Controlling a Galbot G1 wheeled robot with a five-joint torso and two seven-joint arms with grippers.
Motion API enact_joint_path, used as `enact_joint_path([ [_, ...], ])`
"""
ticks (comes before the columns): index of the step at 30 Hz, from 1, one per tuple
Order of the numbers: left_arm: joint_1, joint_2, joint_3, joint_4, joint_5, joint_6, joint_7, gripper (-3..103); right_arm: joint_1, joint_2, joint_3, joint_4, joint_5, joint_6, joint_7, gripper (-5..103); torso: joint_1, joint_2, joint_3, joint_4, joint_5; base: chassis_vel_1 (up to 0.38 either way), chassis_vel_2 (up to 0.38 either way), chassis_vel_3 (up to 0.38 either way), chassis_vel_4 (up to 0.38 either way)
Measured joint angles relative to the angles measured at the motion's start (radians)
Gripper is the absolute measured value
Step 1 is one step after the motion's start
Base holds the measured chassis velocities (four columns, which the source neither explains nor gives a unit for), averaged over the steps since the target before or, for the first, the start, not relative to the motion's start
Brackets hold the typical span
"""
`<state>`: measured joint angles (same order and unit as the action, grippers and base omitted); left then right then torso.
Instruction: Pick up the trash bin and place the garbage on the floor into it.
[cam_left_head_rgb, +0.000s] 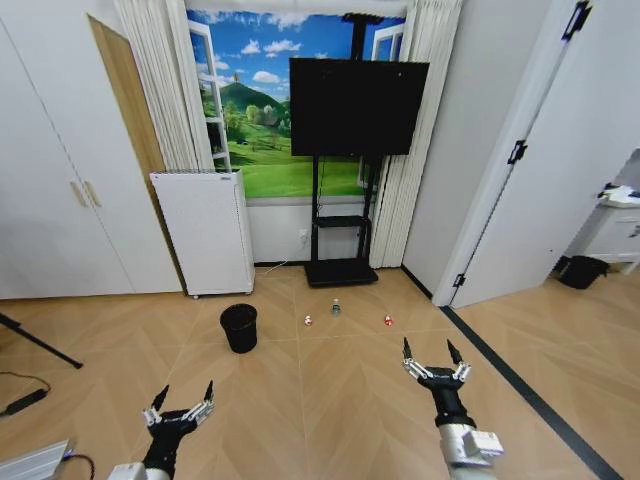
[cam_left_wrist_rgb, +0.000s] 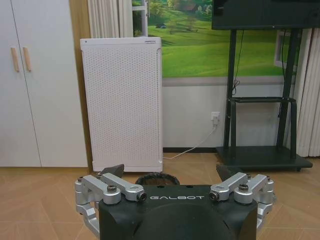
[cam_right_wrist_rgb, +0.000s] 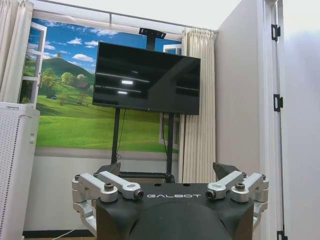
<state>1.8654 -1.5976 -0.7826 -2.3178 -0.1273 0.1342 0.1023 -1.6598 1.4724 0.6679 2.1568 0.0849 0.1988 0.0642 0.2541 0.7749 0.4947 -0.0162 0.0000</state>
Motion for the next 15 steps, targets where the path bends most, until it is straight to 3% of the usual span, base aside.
enact_joint_path([
  [15, 0.001, -0.001, 0.001, -0.001, 0.003, 0.0, 0.0, 100, -0.001, -0.002, 0.0, -0.002, 0.0, 0.005, -0.001, 100, 0.0, 0.0, 0.0, 0.0, 0.0, 0.0, 0.0, 0.0, 0.0],
])
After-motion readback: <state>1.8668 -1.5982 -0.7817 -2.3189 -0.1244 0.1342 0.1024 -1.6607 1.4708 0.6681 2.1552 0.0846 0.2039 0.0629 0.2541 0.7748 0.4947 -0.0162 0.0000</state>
